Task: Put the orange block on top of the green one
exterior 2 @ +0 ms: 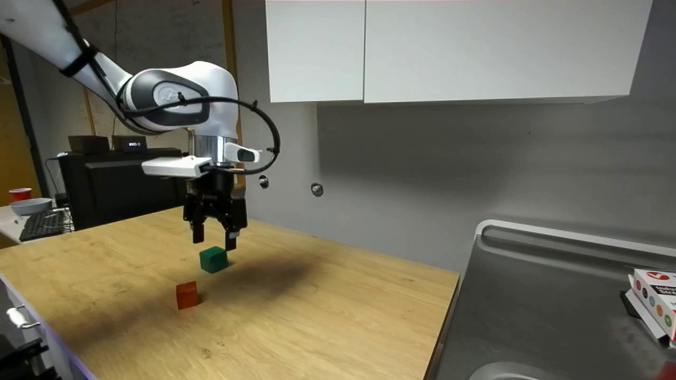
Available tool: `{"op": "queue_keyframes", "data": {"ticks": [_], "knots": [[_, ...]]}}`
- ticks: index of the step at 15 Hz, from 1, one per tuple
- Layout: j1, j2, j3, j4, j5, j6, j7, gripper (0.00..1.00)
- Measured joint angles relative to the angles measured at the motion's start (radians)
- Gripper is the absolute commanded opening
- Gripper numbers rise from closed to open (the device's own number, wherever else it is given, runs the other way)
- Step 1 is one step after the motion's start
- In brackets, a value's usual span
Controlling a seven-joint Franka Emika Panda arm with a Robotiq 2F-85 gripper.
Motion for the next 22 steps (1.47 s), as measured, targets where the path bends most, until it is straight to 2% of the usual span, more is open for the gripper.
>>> {"op": "queue_keyframes", "data": {"ticks": [4,7,15,17,22], "knots": [[0.026,0.083,0.021,-0.041,0.138,0.14,0.0,1.0],[0.034,0.138,0.045,-0.059,0.207,0.201,0.0,1.0],[0.031,0.19,0.063,-0.107,0.241,0.229,0.015,1.0],[0.025,0.19,0.062,-0.122,0.241,0.229,0.019,0.75],[0.012,0.19,0.06,-0.138,0.241,0.229,0.02,0.36]]}}
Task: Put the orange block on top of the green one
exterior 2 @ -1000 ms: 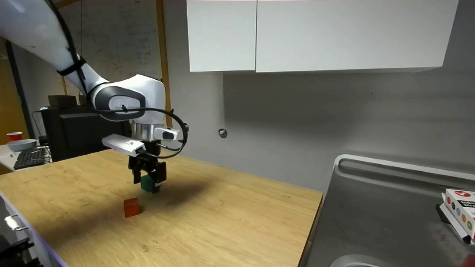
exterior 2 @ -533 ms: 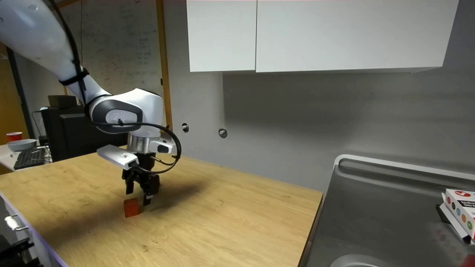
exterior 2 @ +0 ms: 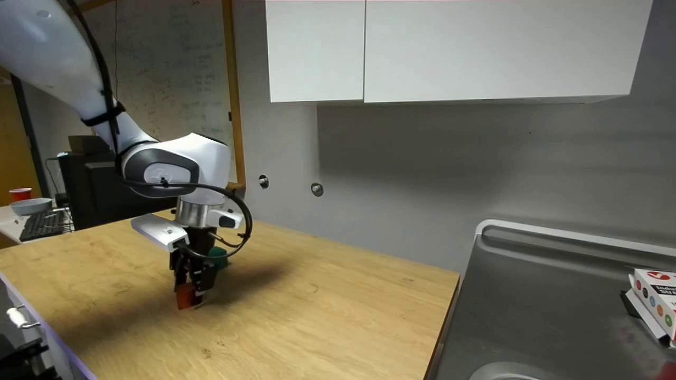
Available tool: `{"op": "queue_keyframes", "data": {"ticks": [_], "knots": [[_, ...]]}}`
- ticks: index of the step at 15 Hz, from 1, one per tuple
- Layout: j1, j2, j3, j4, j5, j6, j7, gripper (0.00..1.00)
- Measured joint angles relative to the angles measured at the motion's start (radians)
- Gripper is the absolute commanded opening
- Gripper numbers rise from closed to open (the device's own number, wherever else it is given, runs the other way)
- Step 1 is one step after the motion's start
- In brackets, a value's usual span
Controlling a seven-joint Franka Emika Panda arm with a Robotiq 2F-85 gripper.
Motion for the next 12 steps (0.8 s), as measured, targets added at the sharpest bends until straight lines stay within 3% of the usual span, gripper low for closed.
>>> {"op": "queue_keyframes", "data": {"ticks": [2,3,12], "knots": [[-0.002,0.0,0.0,0.0,0.0,0.0,0.0,0.21],[-0.002,0.0,0.0,0.001,0.0,0.0,0.0,0.19],[0.037,-0.009,0.025,0.094,-0.065,-0.023,0.028,0.19]]}}
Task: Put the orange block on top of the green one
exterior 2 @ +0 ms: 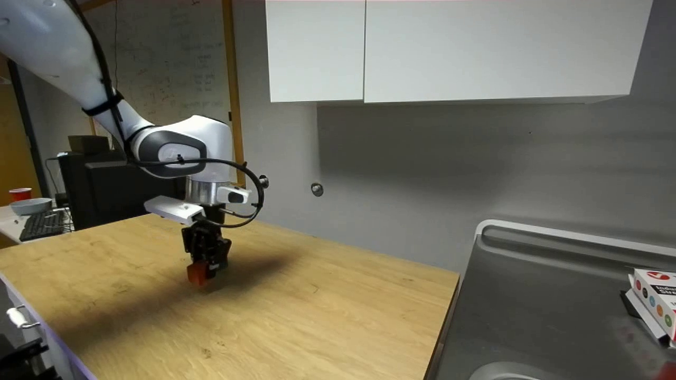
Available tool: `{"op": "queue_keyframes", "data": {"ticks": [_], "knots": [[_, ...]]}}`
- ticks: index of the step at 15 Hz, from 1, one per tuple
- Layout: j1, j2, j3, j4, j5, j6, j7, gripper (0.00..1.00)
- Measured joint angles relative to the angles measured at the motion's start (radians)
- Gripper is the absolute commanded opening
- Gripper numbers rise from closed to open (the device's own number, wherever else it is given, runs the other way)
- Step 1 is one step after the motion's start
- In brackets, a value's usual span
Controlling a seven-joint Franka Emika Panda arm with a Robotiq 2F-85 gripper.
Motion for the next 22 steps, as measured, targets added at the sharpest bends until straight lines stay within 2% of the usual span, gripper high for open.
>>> {"op": "queue_keyframes", "data": {"ticks": [6,12,20,21,22], "knots": [[0.05,0.015,0.04,0.138,-0.058,-0.076,0.033,0.19],[0.083,0.09,0.076,0.26,-0.061,-0.122,0.033,0.19],[0.096,0.195,0.097,0.334,-0.061,-0.143,0.033,0.19],[0.096,0.2,0.097,0.34,-0.061,-0.148,0.033,0.55],[0.096,0.202,0.097,0.345,-0.061,-0.154,0.033,0.69]]}}
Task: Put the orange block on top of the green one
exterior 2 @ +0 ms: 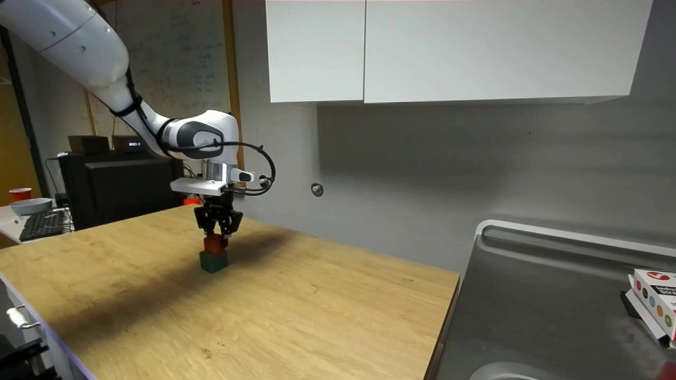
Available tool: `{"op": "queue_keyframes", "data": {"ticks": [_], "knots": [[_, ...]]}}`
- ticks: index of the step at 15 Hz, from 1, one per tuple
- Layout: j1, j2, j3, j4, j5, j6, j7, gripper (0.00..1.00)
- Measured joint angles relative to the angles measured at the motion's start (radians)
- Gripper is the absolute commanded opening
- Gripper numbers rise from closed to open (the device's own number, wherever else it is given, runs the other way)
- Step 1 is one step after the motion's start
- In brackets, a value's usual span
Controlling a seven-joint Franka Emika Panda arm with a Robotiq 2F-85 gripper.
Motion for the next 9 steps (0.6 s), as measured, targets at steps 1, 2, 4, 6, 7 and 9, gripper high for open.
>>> {"op": "queue_keyframes", "data": {"ticks": [1,2,4,6,7,9], "knots": [[0.0,0.002,0.0,0.003,0.0,-0.005,0.0,0.74],[0.0,0.004,0.0,0.004,0.0,-0.009,0.0,0.81],[0.0,0.008,0.0,0.004,0.0,-0.012,0.0,0.97],[0.0,0.012,0.0,0.004,0.0,-0.014,0.0,1.0],[0.0,0.013,0.0,0.004,0.0,-0.014,0.0,1.0],[0.0,0.014,0.0,0.004,0.0,-0.02,0.0,1.0]]}}
